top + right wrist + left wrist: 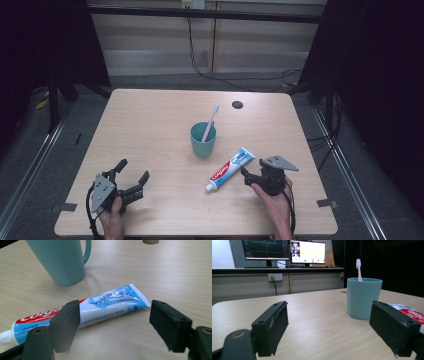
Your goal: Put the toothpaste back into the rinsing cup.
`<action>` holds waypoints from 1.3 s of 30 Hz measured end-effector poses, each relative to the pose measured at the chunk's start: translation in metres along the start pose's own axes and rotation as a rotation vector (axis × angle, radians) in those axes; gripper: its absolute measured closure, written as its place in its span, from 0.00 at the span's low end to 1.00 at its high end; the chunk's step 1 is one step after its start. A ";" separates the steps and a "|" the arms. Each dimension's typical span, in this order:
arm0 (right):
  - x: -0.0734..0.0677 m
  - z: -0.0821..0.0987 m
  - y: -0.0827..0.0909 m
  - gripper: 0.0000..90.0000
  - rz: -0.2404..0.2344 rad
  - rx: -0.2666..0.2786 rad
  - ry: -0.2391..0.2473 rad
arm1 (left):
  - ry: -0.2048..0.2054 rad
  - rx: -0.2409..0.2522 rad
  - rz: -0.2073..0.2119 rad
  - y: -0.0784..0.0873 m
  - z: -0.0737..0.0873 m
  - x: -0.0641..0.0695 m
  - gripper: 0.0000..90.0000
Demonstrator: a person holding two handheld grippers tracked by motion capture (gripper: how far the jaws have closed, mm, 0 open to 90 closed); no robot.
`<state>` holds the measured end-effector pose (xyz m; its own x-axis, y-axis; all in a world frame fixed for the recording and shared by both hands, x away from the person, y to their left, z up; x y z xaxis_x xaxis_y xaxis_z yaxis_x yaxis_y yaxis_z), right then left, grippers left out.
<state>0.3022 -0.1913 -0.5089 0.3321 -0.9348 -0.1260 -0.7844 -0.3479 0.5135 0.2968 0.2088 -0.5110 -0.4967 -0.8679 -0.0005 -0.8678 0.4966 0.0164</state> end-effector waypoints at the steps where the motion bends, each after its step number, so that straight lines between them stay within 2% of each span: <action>1: -0.001 -0.001 0.000 0.28 -0.003 -0.009 -0.002 | 0.000 0.000 0.000 0.000 0.000 0.000 0.17; 7: -0.003 -0.004 -0.006 0.30 -0.025 -0.078 -0.019 | 0.000 0.000 0.003 0.000 0.000 0.000 0.17; 9: -0.005 -0.005 -0.008 0.27 -0.049 -0.103 -0.039 | 0.000 0.000 0.005 0.000 0.000 0.000 0.17; 14: -0.006 -0.010 -0.010 0.25 -0.064 -0.151 -0.048 | 0.001 0.000 0.010 0.000 0.000 0.000 0.17; 16: -0.007 -0.012 -0.011 0.24 -0.054 -0.185 -0.080 | 0.005 0.000 0.011 0.000 0.000 0.001 0.17; 19: -0.007 -0.014 -0.013 0.26 -0.058 -0.201 -0.094 | 0.005 0.000 0.015 0.000 0.000 0.001 0.17; 22: -0.008 -0.014 -0.014 0.27 -0.074 -0.258 -0.160 | 0.008 -0.002 0.045 0.001 0.000 0.002 0.17; 24: -0.008 -0.015 -0.015 0.29 -0.068 -0.265 -0.177 | 0.011 -0.002 0.051 0.001 0.000 0.003 0.17; 27: -0.008 -0.016 -0.016 0.30 -0.071 -0.280 -0.197 | -0.004 -0.003 0.050 0.001 0.000 0.002 0.17; 31: -0.009 -0.014 -0.022 0.31 -0.080 -0.333 -0.244 | -0.002 0.001 0.054 0.001 0.000 0.002 0.17; 34: -0.010 -0.015 -0.027 0.33 -0.069 -0.359 -0.262 | 0.004 0.000 0.061 0.001 0.000 0.003 0.17; 37: -0.011 -0.015 -0.031 0.33 -0.071 -0.399 -0.308 | 0.005 -0.001 0.067 0.001 0.000 0.003 0.17; 39: -0.010 -0.016 -0.034 0.34 -0.068 -0.406 -0.304 | 0.004 -0.002 0.067 0.001 0.000 0.003 0.17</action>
<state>0.3336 -0.1689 -0.5115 0.1605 -0.9106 -0.3810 -0.4794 -0.4093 0.7763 0.2943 0.2067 -0.5112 -0.5534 -0.8329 0.0044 -0.8328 0.5533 0.0179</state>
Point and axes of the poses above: each handheld gripper's, and its own axes: y roughly backward along the jaws, z roughly out of its underside, x roughly to its right, the point moved 6 cm from there along -y, roughly forward along the jaws, and after that the axes turned 2 degrees about -z, right-handed, at the moved point
